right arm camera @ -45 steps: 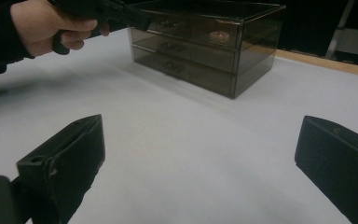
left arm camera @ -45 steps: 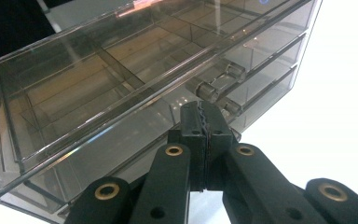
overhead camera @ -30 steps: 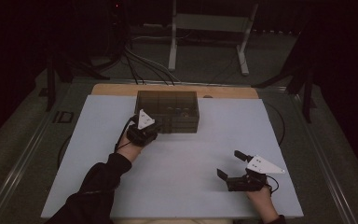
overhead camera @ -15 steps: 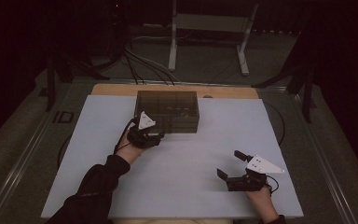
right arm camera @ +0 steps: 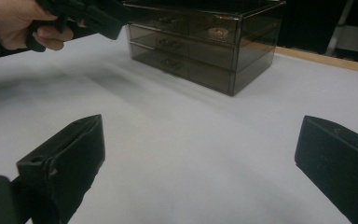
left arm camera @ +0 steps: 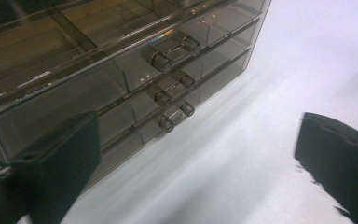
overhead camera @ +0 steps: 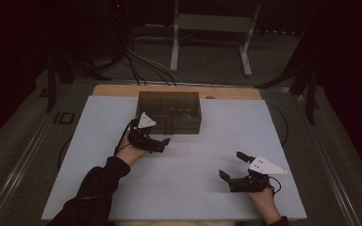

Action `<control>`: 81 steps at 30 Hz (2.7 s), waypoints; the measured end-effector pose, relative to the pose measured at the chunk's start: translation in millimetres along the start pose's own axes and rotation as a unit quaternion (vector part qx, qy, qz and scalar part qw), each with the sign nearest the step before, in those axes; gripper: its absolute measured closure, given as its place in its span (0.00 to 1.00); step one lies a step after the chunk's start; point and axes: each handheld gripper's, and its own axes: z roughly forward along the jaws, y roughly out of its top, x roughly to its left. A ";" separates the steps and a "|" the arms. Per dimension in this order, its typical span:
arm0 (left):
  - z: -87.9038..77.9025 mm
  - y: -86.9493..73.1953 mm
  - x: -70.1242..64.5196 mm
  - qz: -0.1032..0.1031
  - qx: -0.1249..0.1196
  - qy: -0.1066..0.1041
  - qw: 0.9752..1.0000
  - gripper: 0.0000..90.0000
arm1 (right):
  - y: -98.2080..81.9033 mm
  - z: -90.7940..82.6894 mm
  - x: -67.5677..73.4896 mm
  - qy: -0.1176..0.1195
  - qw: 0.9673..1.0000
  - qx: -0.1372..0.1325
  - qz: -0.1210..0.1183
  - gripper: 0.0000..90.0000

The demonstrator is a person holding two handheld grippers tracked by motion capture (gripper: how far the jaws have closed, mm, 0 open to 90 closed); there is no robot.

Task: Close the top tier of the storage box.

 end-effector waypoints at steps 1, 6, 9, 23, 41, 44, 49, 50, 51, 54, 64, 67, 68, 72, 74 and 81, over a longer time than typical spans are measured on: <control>-0.3 -0.2 0.4 -0.001 0.001 -0.004 1.000 0.00 | -0.2 0.5 -0.7 0.001 1.000 0.000 0.000 0.02; -1.9 0.9 -1.0 0.007 -0.003 -0.023 1.000 0.00 | -0.8 1.6 -2.8 0.002 1.000 0.001 0.002 0.02; -2.4 2.7 -1.5 0.010 -0.004 -0.033 0.999 0.00 | -0.6 1.4 -3.0 0.002 1.000 0.000 0.002 0.02; -12.0 4.2 -1.1 0.024 -0.013 -0.079 0.997 0.00 | 1.7 2.1 0.9 0.003 1.000 0.000 -0.004 0.02; -32.4 -9.2 7.3 0.040 -0.003 -0.107 0.993 0.00 | 1.8 3.3 2.1 0.002 1.000 0.003 -0.004 0.02; -35.5 -12.2 8.5 0.037 -0.003 -0.106 0.994 0.00 | 1.8 3.2 1.9 0.001 1.000 0.003 -0.004 0.02; -41.9 -17.9 12.1 0.040 0.002 -0.099 0.994 0.00 | 2.0 3.1 1.9 0.000 1.000 0.002 -0.005 0.02; -43.4 -19.5 12.6 0.040 0.004 -0.097 0.995 0.00 | 1.9 3.1 2.0 0.001 1.000 0.002 -0.005 0.02; -45.0 -21.4 13.0 0.038 0.000 -0.095 0.995 0.00 | 1.9 3.1 2.1 0.000 1.000 0.003 -0.005 0.02; -49.3 -27.2 15.0 0.036 0.003 -0.093 0.995 0.00 | 1.9 3.2 2.3 0.000 1.000 0.004 -0.004 0.02; -61.5 -45.0 18.4 0.033 -0.001 -0.080 0.996 0.00 | 2.2 3.7 3.0 0.000 1.000 0.004 -0.006 0.02; -65.5 -54.1 20.4 0.033 0.006 -0.073 0.997 0.00 | 2.2 3.8 3.1 -0.001 1.000 0.004 -0.006 0.02; -66.7 -56.2 20.8 0.033 0.004 -0.072 0.997 0.00 | 2.2 3.8 3.2 -0.001 1.000 0.005 -0.007 0.02; -71.4 -64.5 22.7 0.029 0.003 -0.070 0.997 0.00 | 2.1 3.9 3.0 -0.001 1.000 0.005 -0.006 0.02; -73.6 -69.0 23.6 0.026 0.007 -0.067 0.997 0.00 | 2.1 3.9 3.1 -0.001 1.000 0.005 -0.007 0.02; -82.5 -86.0 28.6 0.014 0.007 -0.059 0.998 0.00 | 2.3 4.1 3.7 -0.001 1.000 0.005 -0.008 0.02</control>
